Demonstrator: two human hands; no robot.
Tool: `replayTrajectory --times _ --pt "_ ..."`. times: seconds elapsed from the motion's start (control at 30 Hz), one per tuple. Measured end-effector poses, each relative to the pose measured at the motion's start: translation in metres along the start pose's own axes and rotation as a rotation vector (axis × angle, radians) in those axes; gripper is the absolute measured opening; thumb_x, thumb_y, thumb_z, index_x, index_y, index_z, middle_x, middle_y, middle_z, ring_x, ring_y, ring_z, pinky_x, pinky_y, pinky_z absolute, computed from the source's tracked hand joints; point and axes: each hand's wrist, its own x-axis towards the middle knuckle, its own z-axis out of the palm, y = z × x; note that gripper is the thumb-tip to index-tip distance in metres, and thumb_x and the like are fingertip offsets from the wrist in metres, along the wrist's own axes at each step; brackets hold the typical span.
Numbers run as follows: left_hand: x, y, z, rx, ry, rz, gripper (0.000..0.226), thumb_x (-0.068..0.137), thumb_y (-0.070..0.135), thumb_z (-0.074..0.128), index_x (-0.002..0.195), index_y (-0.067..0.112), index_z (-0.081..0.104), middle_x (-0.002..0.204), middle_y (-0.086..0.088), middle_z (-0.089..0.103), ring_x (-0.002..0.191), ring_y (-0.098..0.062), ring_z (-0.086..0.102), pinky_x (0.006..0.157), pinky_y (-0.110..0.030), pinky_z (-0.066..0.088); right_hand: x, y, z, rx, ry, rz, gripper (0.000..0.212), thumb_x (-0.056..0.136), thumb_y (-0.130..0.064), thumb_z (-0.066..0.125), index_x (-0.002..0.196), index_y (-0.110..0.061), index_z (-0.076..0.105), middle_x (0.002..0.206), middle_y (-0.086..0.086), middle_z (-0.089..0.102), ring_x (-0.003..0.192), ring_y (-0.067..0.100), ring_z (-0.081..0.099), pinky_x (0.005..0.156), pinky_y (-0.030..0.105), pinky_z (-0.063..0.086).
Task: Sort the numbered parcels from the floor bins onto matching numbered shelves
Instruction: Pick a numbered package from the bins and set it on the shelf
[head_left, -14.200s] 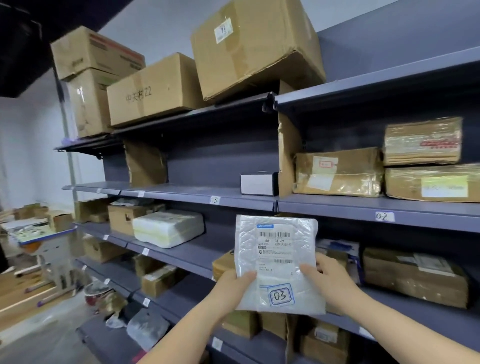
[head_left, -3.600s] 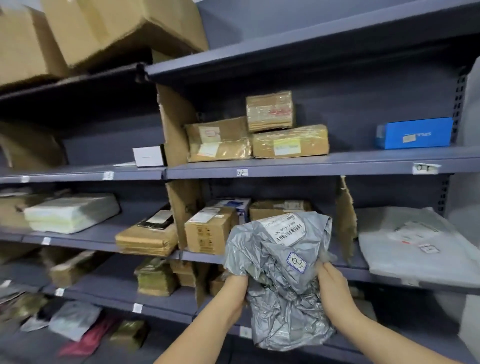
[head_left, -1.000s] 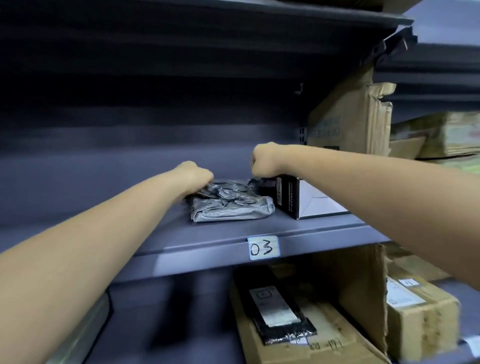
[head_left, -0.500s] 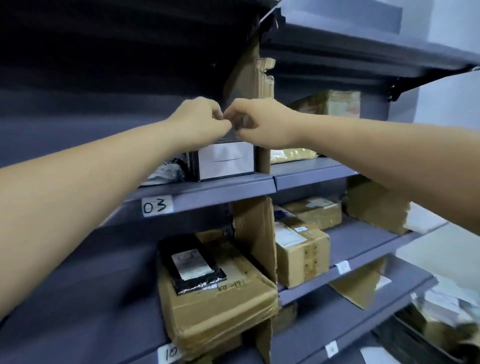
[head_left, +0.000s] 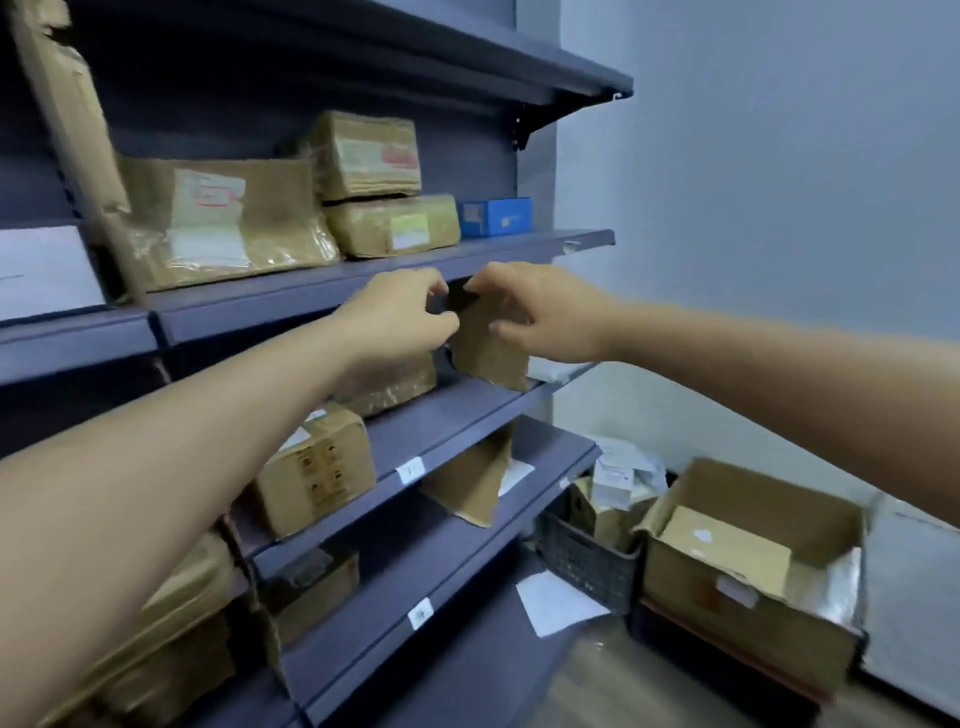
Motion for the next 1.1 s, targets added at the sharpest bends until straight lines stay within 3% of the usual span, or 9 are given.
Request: replayTrajectory --times 0.13,0.27,0.37,0.53,0.63,0.73,0.8,0.93,1.1 --pt "0.028 0.056 0.059 -0.045 -0.056 0.062 0.044 0.092 0.031 0.054 0.134 0.018 0.051 0.135 -0.005 0.054 0.118 -0.024 0.053 0.098 -0.038 0.045 -0.052 0.064 0.001 -0.006 -0.018 0.137 0.044 0.094 -0.017 0.054 0.137 -0.018 0.045 0.136 0.003 0.052 0.115 0.019 0.053 0.084 0.019 0.034" --pt "0.054 0.100 0.121 -0.103 -0.142 0.119 0.044 0.091 0.030 0.054 0.133 0.015 0.052 0.135 -0.008 0.055 0.118 -0.027 0.053 0.099 -0.038 0.045 -0.099 0.125 0.004 -0.001 -0.044 0.273 0.044 0.094 -0.018 0.054 0.137 -0.016 0.045 0.135 0.005 0.053 0.111 0.022 0.056 0.088 0.026 0.039" --pt "0.076 0.125 0.172 -0.116 -0.243 0.175 0.045 0.094 0.029 0.052 0.136 0.015 0.049 0.138 -0.008 0.052 0.120 -0.026 0.050 0.092 -0.033 0.041 -0.132 0.170 0.015 -0.003 -0.053 0.371 0.044 0.094 -0.020 0.054 0.137 -0.016 0.044 0.136 0.004 0.053 0.108 0.021 0.058 0.087 0.027 0.041" --pt "0.124 0.154 0.260 -0.158 -0.381 0.229 0.050 0.094 0.031 0.049 0.141 0.016 0.044 0.145 -0.004 0.047 0.127 -0.024 0.048 0.103 -0.039 0.041 -0.175 0.250 0.045 0.014 -0.111 0.564 0.046 0.094 -0.022 0.053 0.139 -0.021 0.043 0.138 0.002 0.051 0.108 0.018 0.059 0.091 0.033 0.045" --pt "0.163 0.170 0.312 -0.208 -0.463 0.234 0.049 0.095 0.031 0.049 0.142 0.018 0.043 0.145 -0.004 0.046 0.122 -0.024 0.051 0.102 -0.040 0.043 -0.188 0.303 0.067 0.010 -0.144 0.654 0.046 0.095 -0.022 0.052 0.140 -0.020 0.041 0.140 0.002 0.050 0.113 0.018 0.056 0.090 0.027 0.041" --pt "0.206 0.187 0.359 -0.287 -0.527 0.251 0.048 0.094 0.031 0.050 0.140 0.019 0.045 0.141 -0.003 0.049 0.112 -0.022 0.056 0.093 -0.034 0.046 -0.190 0.358 0.088 0.013 -0.178 0.744 0.047 0.096 -0.024 0.053 0.141 -0.018 0.040 0.142 0.004 0.048 0.121 0.019 0.051 0.089 0.022 0.035" --pt "0.234 0.200 0.389 -0.324 -0.583 0.272 0.046 0.095 0.030 0.050 0.139 0.017 0.047 0.138 -0.004 0.051 0.116 -0.022 0.054 0.091 -0.031 0.044 -0.189 0.393 0.100 0.034 -0.192 0.815 0.048 0.095 -0.023 0.054 0.141 -0.017 0.040 0.142 0.006 0.048 0.122 0.020 0.051 0.089 0.022 0.034" --pt "0.283 0.223 0.450 -0.278 -0.678 0.358 0.046 0.095 0.031 0.050 0.138 0.017 0.048 0.140 -0.004 0.051 0.123 -0.023 0.051 0.102 -0.038 0.043 -0.193 0.454 0.126 0.069 -0.226 0.941 0.049 0.095 -0.022 0.054 0.141 -0.015 0.040 0.144 0.006 0.047 0.123 0.021 0.051 0.096 0.028 0.038" --pt "0.323 0.240 0.525 -0.242 -0.766 0.382 0.046 0.095 0.031 0.048 0.139 0.018 0.047 0.141 -0.004 0.050 0.127 -0.022 0.048 0.101 -0.033 0.041 -0.205 0.517 0.169 0.156 -0.263 1.058 0.052 0.093 -0.023 0.054 0.142 -0.018 0.039 0.144 0.004 0.047 0.123 0.021 0.051 0.100 0.032 0.043"
